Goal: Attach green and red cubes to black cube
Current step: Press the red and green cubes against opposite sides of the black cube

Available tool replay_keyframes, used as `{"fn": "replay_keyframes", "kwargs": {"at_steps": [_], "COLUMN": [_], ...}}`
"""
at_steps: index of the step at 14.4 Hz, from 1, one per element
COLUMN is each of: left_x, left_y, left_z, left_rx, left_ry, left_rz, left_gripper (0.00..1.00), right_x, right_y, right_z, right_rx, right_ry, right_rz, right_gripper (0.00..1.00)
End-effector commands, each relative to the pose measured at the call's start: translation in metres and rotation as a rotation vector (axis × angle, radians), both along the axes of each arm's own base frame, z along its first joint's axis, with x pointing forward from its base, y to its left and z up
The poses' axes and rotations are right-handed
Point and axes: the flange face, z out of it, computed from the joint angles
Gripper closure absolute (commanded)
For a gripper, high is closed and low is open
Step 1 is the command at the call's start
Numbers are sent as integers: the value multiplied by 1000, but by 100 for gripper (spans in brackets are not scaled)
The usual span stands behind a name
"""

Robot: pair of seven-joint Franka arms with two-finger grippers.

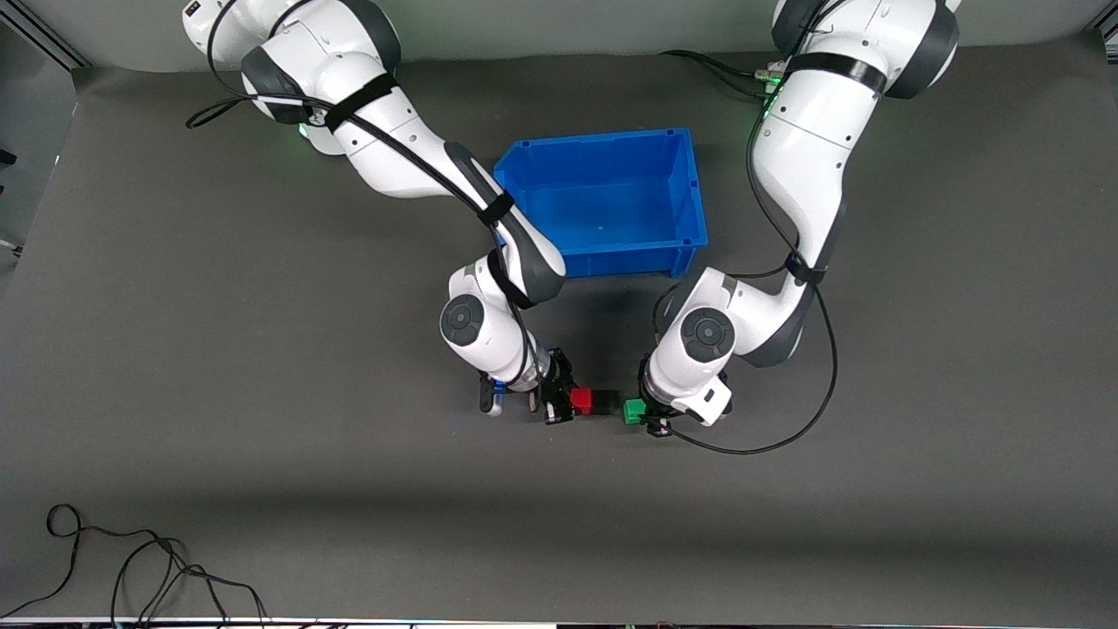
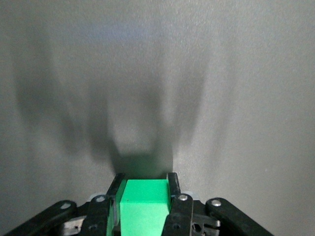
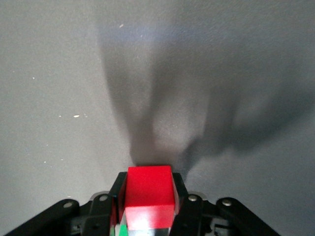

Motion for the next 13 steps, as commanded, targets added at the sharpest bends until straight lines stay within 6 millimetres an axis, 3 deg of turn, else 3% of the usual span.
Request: {"fn": "replay_keyframes", "kwargs": {"at_steps": [1, 5, 9, 12, 13], "left_x": [-1, -6, -6, -7, -7], "left_y": [-14, -21, -22, -24, -25], "left_z": [-2, -6, -4, -1, 1], "left_rx": [-6, -3, 1, 8, 6], "left_ry": [-5, 0, -4, -13, -16], "left_rz": [12, 0, -10, -30, -29], "left_gripper": [100, 100, 100, 77, 77], "right_x": [4, 5, 8, 10, 10], "right_y": [10, 12, 19, 21, 21], "right_z": [1, 3, 18, 22, 22], "right_rx": [20, 26, 50, 57, 57], "right_ry": [-11, -13, -25, -29, -29], "right_rz": [-34, -39, -59, -60, -60], "right_gripper": [100, 100, 100, 100, 100]}}
